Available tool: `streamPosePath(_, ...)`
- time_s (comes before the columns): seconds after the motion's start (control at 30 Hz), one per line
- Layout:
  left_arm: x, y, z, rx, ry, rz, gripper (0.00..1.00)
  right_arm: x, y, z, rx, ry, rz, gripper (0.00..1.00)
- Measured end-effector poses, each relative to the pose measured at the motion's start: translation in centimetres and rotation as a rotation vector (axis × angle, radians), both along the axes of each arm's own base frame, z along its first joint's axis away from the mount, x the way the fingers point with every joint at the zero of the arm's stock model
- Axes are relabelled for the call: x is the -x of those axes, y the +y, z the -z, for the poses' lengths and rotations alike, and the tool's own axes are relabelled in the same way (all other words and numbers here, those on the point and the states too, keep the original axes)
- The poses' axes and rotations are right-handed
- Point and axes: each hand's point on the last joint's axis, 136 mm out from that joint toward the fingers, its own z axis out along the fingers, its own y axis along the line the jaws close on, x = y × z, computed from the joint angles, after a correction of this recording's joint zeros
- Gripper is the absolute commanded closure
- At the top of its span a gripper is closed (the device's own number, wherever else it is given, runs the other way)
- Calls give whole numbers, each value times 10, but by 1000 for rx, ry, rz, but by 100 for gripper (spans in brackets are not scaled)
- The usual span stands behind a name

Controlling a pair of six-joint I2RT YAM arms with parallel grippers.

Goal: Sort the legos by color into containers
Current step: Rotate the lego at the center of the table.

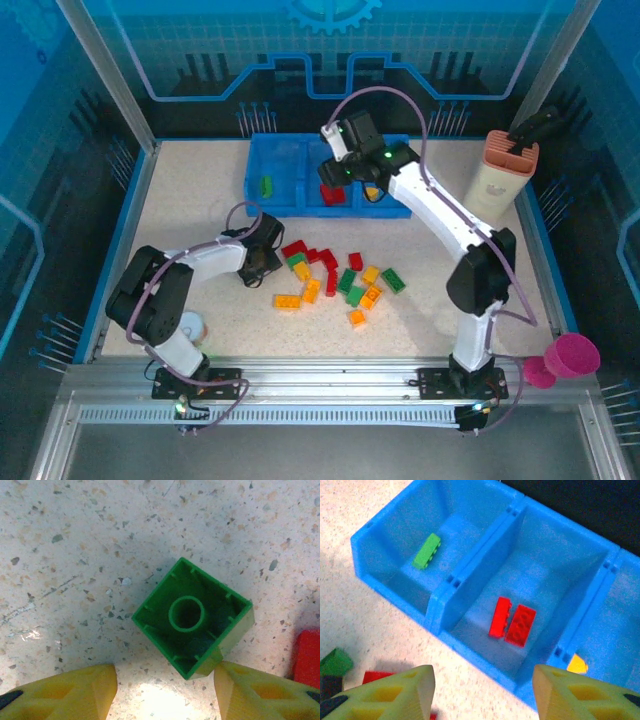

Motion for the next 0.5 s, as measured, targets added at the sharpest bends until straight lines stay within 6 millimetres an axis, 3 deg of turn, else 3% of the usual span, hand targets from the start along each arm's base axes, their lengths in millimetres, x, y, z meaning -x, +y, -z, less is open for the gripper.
streamPosePath(0.17, -2, -2, -2, -10, 6, 29, 35, 24, -19, 18, 40, 29, 19, 43)
streamPosePath(0.37, -4, -4, -3, -52, 45, 94, 33, 39, -31, 63, 91, 117, 41, 42)
streamPosePath(0.5, -12, -4, -3, -90, 53, 139, 33, 44, -34, 77, 99, 148, 53, 42)
